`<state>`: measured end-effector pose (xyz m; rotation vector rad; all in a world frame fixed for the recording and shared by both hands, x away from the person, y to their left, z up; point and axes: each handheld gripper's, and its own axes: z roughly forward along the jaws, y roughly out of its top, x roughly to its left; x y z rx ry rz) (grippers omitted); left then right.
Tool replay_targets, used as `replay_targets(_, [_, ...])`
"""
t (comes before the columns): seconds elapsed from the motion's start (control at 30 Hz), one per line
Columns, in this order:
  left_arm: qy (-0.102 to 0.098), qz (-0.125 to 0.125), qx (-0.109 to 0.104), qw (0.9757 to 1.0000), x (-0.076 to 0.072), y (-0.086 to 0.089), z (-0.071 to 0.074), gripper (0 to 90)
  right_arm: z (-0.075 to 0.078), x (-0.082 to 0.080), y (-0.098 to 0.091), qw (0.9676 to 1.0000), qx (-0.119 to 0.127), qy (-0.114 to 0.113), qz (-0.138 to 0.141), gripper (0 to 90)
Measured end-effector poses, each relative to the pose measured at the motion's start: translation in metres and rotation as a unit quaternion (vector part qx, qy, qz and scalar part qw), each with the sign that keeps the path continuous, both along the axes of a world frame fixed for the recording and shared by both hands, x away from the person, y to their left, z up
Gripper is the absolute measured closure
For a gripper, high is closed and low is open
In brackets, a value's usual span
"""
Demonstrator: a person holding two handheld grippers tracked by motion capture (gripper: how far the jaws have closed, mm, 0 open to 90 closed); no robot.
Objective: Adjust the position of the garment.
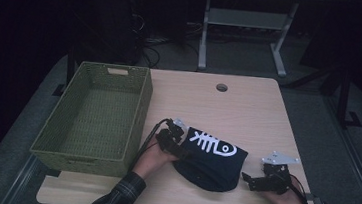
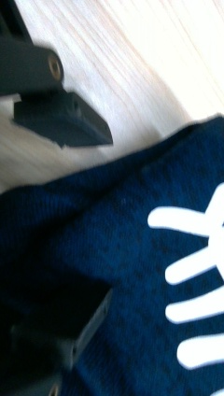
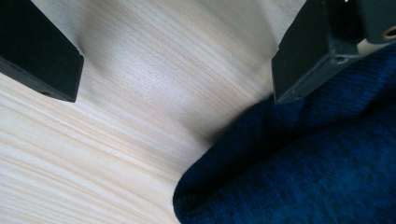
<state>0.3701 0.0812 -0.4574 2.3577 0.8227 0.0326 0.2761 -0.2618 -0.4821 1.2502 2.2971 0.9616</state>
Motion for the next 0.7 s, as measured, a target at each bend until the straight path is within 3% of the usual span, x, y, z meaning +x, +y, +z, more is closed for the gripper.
replay_targets(0.2, [0.018, -0.020, -0.019, 0.9995, -0.0005, 0.0003, 0.0007, 43.2, -0.0008, 0.0008, -0.0003, 1.0000, 0.002, 0.003, -0.002, 2.1])
replay_targets(0.37, [0.025, -0.030, -0.025, 0.9989, 0.0005, -0.0004, 0.0003, 51.7, -0.0010, 0.0024, -0.0014, 1.0000, 0.004, 0.007, 0.001, 2.1])
replay_targets(0.7, [0.069, -0.028, -0.055, 0.9957, 0.0058, 0.0005, -0.0012, 70.4, -0.0010, 0.0026, -0.0014, 1.0000, 0.004, 0.009, 0.001, 2.1])
